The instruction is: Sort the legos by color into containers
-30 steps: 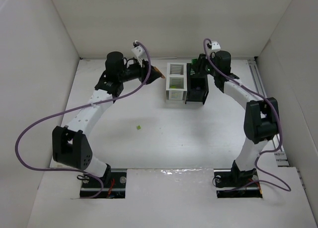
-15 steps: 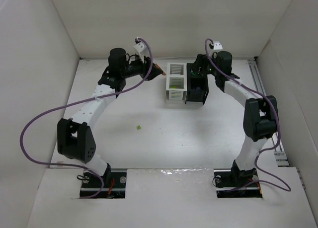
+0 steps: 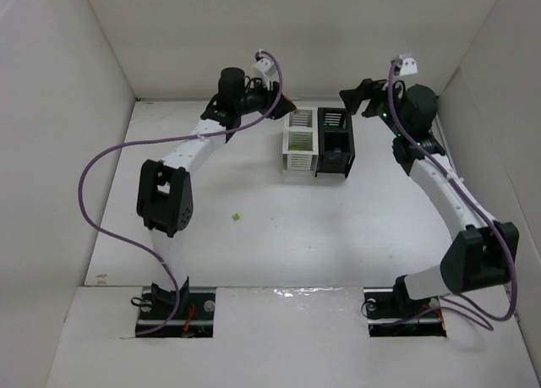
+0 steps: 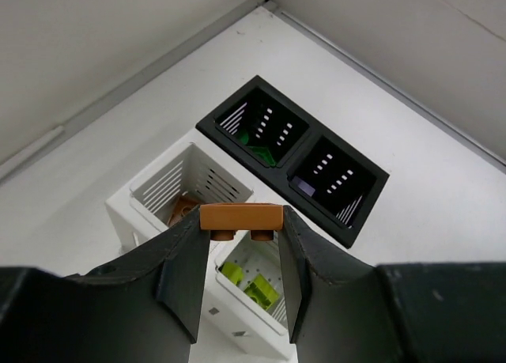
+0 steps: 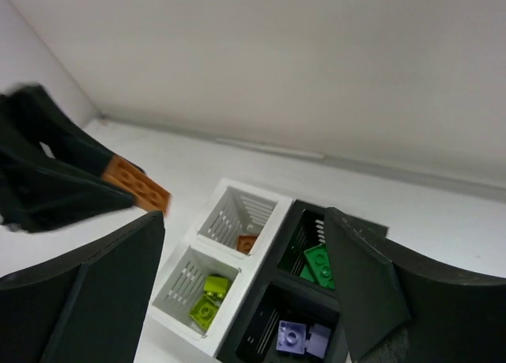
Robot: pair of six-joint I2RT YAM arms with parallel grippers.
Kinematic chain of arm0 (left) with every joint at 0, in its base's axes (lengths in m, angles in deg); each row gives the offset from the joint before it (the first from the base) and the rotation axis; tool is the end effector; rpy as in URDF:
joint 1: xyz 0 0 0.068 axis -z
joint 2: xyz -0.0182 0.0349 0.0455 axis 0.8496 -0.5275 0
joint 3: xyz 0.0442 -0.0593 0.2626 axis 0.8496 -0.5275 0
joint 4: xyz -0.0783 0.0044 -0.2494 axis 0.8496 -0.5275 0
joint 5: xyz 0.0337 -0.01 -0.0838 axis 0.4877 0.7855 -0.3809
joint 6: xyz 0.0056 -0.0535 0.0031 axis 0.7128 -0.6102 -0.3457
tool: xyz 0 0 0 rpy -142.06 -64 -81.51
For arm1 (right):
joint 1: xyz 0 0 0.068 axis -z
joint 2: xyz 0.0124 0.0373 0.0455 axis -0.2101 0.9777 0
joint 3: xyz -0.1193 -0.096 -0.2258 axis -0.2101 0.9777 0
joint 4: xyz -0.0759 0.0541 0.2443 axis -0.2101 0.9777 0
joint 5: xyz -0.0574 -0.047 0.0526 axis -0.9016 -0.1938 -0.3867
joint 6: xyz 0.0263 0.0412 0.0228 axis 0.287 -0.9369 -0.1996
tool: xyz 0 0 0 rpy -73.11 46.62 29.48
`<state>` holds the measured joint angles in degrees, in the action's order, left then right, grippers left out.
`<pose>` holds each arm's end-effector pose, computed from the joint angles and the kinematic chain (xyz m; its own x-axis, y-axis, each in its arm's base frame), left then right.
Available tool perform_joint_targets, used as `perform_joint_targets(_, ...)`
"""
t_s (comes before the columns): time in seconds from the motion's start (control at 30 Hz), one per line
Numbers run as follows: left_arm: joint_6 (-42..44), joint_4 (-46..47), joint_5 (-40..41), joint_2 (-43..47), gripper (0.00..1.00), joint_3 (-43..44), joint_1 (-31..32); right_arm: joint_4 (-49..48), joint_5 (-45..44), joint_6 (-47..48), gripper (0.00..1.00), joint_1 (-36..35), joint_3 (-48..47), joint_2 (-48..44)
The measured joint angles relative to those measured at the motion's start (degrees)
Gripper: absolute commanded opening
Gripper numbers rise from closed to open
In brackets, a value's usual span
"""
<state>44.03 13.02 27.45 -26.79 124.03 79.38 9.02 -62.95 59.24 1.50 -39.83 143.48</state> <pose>0.4273 -0.1907 0.3506 -0.1163 -0.0304 -0.9928 0.8739 0.4719 -0.1168 0.3485 0.0745 0.3799 -0.0863 0.1867 -0.9786 -0.4166 0.8855 0.2056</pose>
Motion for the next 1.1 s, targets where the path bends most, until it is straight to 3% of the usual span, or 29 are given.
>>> perform_joint_targets(0.33,-0.28,-2.25,1.53,-12.07,0.00,11.72,2.45,2.69,0.07,-0.02,0.86,5.79,6.60,-9.29)
perform_joint_targets(0.77,1.66,-5.90,4.31,-15.19,0.02,15.08,3.63,5.38,0.28,-0.02,0.87,5.79,8.09,-10.36)
perform_joint_targets(0.97,2.51,-7.67,5.14,-16.94,0.19,16.39,4.15,5.44,0.52,-0.02,0.87,5.79,8.09,-9.73)
perform_joint_targets(1.03,2.58,-8.24,5.44,-17.77,0.28,17.40,4.17,5.46,0.59,-0.02,0.87,5.79,8.07,-9.31)
perform_joint_targets(1.1,2.73,-8.74,6.12,-18.49,0.44,18.29,4.17,5.55,0.68,-0.02,0.87,5.79,8.07,-8.90)
